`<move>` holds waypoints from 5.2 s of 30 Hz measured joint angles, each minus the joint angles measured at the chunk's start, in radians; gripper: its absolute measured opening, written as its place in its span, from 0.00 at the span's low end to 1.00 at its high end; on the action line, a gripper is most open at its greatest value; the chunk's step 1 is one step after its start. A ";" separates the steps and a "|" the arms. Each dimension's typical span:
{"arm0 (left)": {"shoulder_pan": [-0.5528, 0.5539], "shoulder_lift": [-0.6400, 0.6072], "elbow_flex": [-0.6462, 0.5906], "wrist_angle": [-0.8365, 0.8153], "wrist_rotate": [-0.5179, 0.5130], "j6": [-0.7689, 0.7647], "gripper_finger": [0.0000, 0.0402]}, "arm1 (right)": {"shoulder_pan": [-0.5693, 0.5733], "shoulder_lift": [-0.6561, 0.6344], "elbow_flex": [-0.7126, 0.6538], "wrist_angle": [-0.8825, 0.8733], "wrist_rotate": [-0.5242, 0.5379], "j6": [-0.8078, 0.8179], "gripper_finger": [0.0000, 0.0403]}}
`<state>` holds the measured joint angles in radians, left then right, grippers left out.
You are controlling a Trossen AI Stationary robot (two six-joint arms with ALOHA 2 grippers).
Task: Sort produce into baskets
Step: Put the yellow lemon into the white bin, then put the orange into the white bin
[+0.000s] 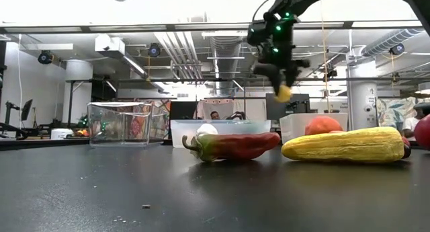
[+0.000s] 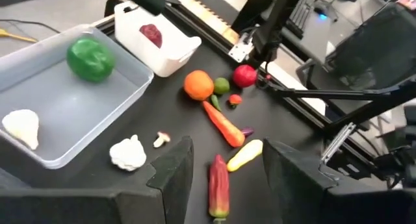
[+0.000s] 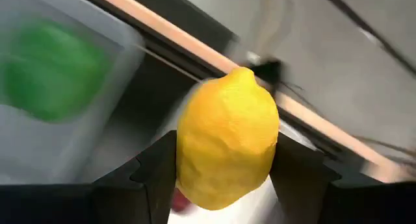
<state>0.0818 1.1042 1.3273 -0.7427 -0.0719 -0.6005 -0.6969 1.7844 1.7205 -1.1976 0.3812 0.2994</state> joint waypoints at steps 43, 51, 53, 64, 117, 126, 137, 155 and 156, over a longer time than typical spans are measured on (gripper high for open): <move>0.000 0.006 -0.016 -0.010 -0.105 0.015 0.41 | -0.088 -0.453 -0.928 1.131 -0.067 0.106 0.50; 0.000 0.005 -0.015 -0.006 -0.105 0.015 0.41 | -0.089 -0.439 -0.930 1.128 -0.074 0.103 0.52; 0.000 0.005 -0.015 -0.006 -0.105 0.015 0.41 | -0.089 -0.439 -0.930 1.131 -0.074 0.116 0.55; 0.000 0.005 -0.015 -0.005 -0.105 0.015 0.41 | -0.089 -0.439 -0.930 1.125 -0.075 0.120 0.68; 0.000 0.005 -0.019 -0.006 -0.103 0.099 0.41 | 0.324 -0.468 -0.753 0.248 -0.414 0.742 0.90; 0.000 0.005 -0.019 -0.006 -0.103 0.110 0.41 | 0.324 -0.414 -0.828 0.371 -0.405 0.757 0.90; 0.000 0.005 -0.019 -0.006 -0.103 0.110 0.41 | 0.324 -0.382 -0.857 0.447 -0.396 0.777 0.81; 0.000 0.005 -0.019 -0.006 -0.104 0.110 0.41 | 0.324 -0.580 -0.725 0.456 -0.416 0.729 0.75; 0.000 0.005 -0.019 -0.006 -0.104 0.110 0.41 | 0.317 -0.585 -0.696 0.453 -0.391 0.714 0.75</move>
<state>0.0822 1.1091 1.3083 -0.7486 -0.1761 -0.4908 -0.3797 1.1992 1.0246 -0.7445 -0.0101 1.0130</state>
